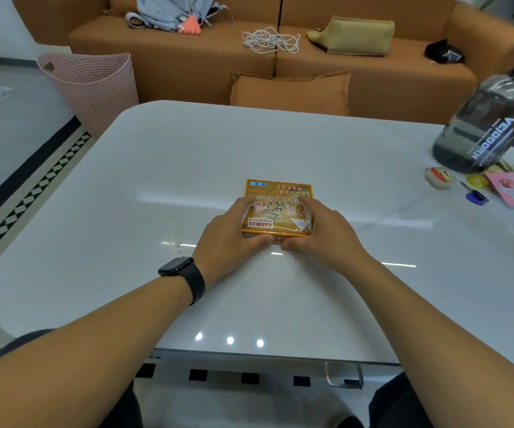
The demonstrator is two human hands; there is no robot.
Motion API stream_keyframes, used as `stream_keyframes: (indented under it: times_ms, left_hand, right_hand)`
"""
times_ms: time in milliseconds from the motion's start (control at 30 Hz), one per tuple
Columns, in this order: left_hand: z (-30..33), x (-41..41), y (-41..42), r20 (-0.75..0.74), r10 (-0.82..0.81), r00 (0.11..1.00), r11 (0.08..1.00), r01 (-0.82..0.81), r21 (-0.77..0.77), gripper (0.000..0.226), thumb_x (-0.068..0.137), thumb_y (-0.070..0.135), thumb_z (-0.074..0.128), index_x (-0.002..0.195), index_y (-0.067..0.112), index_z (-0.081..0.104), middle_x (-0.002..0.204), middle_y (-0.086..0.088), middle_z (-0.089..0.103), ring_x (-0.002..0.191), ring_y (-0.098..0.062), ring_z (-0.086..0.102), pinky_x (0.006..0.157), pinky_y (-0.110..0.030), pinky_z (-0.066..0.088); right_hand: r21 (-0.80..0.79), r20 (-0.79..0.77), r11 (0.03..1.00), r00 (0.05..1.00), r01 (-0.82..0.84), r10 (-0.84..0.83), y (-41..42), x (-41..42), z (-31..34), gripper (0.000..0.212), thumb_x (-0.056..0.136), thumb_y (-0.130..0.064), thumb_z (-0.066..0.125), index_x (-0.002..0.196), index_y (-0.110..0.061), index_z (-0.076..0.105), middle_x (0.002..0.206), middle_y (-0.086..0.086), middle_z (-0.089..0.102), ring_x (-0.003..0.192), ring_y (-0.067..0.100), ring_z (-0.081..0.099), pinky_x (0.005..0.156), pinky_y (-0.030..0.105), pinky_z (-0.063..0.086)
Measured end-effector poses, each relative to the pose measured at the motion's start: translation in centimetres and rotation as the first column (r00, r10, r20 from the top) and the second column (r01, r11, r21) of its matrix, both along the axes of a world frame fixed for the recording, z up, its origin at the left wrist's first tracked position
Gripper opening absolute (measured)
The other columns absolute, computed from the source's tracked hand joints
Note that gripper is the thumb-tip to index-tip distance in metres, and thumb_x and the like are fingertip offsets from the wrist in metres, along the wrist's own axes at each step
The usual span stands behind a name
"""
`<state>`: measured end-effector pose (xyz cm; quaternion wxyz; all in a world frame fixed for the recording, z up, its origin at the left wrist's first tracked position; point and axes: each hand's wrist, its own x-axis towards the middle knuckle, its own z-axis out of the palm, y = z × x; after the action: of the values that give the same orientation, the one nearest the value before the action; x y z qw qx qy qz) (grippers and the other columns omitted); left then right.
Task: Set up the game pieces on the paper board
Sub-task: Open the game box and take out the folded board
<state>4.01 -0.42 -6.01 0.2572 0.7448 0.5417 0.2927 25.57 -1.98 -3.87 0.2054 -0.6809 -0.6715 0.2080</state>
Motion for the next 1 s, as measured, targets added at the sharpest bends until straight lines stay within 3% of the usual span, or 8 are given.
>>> stream_keyframes:
  times_ms: [233, 333, 533, 767, 933, 1000]
  left_hand:
    - [0.3, 0.1, 0.1, 0.055, -0.014, 0.998, 1.0, 0.014, 0.009, 0.077, 0.082, 0.049, 0.079, 0.145, 0.033, 0.039, 0.127, 0.008, 0.068, 0.099, -0.012, 0.069, 0.088, -0.034, 0.056]
    - [0.4, 0.1, -0.2, 0.082, -0.025, 0.996, 1.0, 0.024, 0.014, 0.075, 0.083, 0.047, 0.079, 0.145, 0.033, 0.04, 0.125, 0.009, 0.069, 0.098, -0.011, 0.07, 0.087, -0.031, 0.055]
    - [1.2, 0.0, -0.1, 0.137, -0.029, 0.99, 0.998, 0.021, 0.062, 0.071, 0.082, 0.047, 0.081, 0.141, 0.035, 0.043, 0.12, 0.018, 0.065, 0.095, -0.008, 0.068, 0.087, -0.035, 0.056]
    - [1.6, -0.2, -0.1, 0.172, -0.03, 0.985, 0.997, 0.017, 0.081, 0.069, 0.083, 0.048, 0.079, 0.141, 0.032, 0.044, 0.121, 0.017, 0.063, 0.103, -0.009, 0.067, 0.09, -0.038, 0.057]
    - [2.4, -0.2, -0.3, 0.434, -0.029, 0.9, 0.999, 0.033, -0.001, 0.052, 0.093, 0.044, 0.071, 0.137, 0.031, 0.046, 0.128, 0.018, 0.065, 0.12, -0.002, 0.061, 0.104, -0.038, 0.05]
    - [2.8, -0.3, -0.3, 0.472, -0.026, 0.881, 1.0, 0.024, 0.01, 0.043, 0.098, 0.04, 0.063, 0.137, 0.03, 0.048, 0.133, 0.018, 0.064, 0.127, -0.002, 0.056, 0.11, -0.039, 0.046]
  right_hand:
    - [0.032, -0.025, 0.999, 1.0, 0.004, -0.003, 0.0, 0.3, 0.3, 0.103, 0.07, -0.045, 0.09, 0.155, -0.027, 0.036, 0.144, -0.005, 0.054, 0.125, 0.023, 0.052, 0.095, 0.034, 0.046]
    - [0.047, -0.039, 0.999, 0.999, 0.001, 0.001, -0.2, 0.4, 0.4, 0.102, 0.069, -0.051, 0.088, 0.154, -0.028, 0.037, 0.143, -0.007, 0.056, 0.125, 0.022, 0.053, 0.097, 0.039, 0.049]
    - [0.125, -0.056, 0.992, 0.998, 0.016, -0.009, -0.2, 0.5, 1.2, 0.094, 0.069, -0.05, 0.088, 0.148, -0.027, 0.043, 0.133, -0.006, 0.062, 0.119, 0.02, 0.056, 0.094, 0.038, 0.051]
    - [0.165, -0.099, 0.986, 0.995, 0.016, 0.0, -0.4, 0.4, 1.4, 0.091, 0.067, -0.055, 0.088, 0.144, -0.026, 0.049, 0.131, -0.008, 0.063, 0.117, 0.017, 0.058, 0.094, 0.037, 0.052]
    - [0.184, -0.22, 0.983, 0.975, 0.009, 0.032, -0.5, 0.7, 2.1, 0.072, 0.081, -0.051, 0.08, 0.143, -0.026, 0.053, 0.121, -0.015, 0.06, 0.115, 0.013, 0.054, 0.089, 0.021, 0.044]
    - [0.192, -0.218, 0.981, 0.975, -0.009, 0.052, -0.5, 0.7, 2.4, 0.062, 0.089, -0.049, 0.072, 0.144, -0.029, 0.051, 0.121, -0.017, 0.057, 0.117, 0.018, 0.048, 0.091, 0.027, 0.042]
